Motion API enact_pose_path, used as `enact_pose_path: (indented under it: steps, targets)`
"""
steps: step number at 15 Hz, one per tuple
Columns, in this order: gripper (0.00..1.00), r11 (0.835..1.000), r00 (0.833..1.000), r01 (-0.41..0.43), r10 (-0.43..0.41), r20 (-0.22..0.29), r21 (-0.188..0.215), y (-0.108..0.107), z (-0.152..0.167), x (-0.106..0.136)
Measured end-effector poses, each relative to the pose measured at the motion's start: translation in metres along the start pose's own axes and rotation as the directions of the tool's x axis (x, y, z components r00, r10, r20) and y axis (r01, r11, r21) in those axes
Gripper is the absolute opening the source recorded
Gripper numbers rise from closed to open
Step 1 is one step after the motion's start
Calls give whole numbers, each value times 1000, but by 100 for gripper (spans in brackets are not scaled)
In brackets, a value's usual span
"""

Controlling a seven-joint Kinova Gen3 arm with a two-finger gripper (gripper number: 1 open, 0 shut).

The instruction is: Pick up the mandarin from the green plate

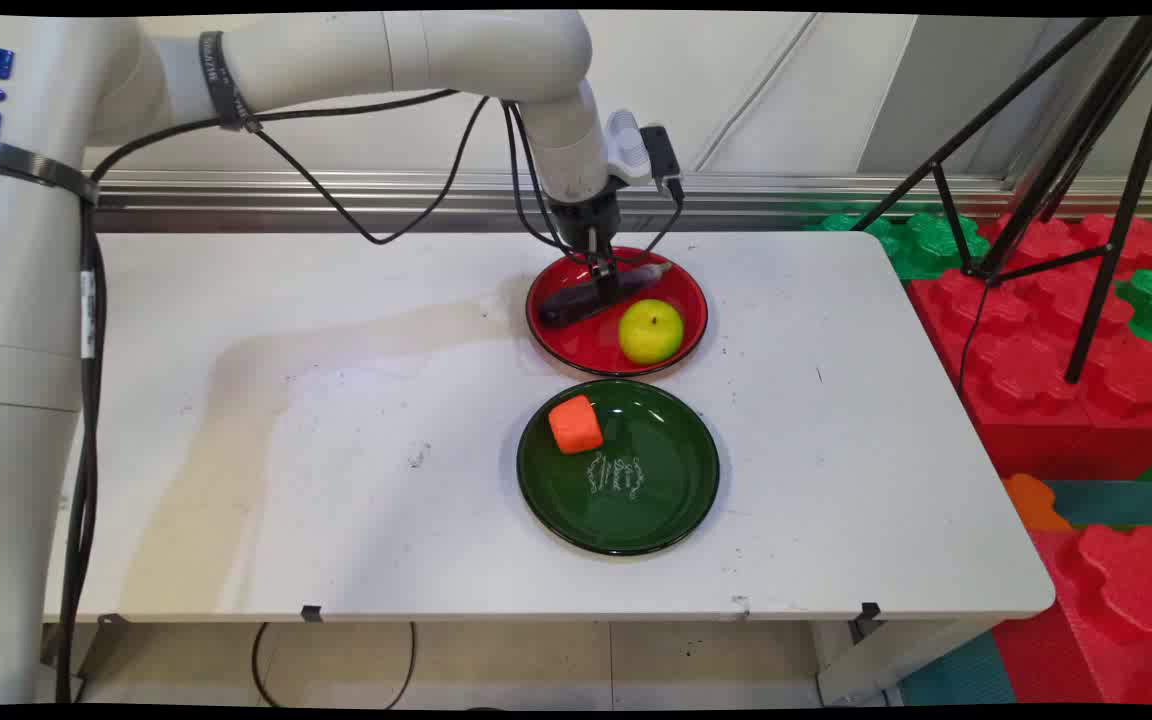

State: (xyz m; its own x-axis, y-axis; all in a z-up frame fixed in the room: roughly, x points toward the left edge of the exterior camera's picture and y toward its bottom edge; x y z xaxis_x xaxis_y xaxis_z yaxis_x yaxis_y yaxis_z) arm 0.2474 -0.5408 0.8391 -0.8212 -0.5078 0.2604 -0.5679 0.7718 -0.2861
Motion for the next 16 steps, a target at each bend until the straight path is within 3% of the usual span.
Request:
enact_pose_path:
  steps: [10,16]
  targets:
    - [100,1000,994,21,-21,-108,2,-2,-61,-12]
    - [100,999,973,46,-49,-224,-21,23,-126,-45]
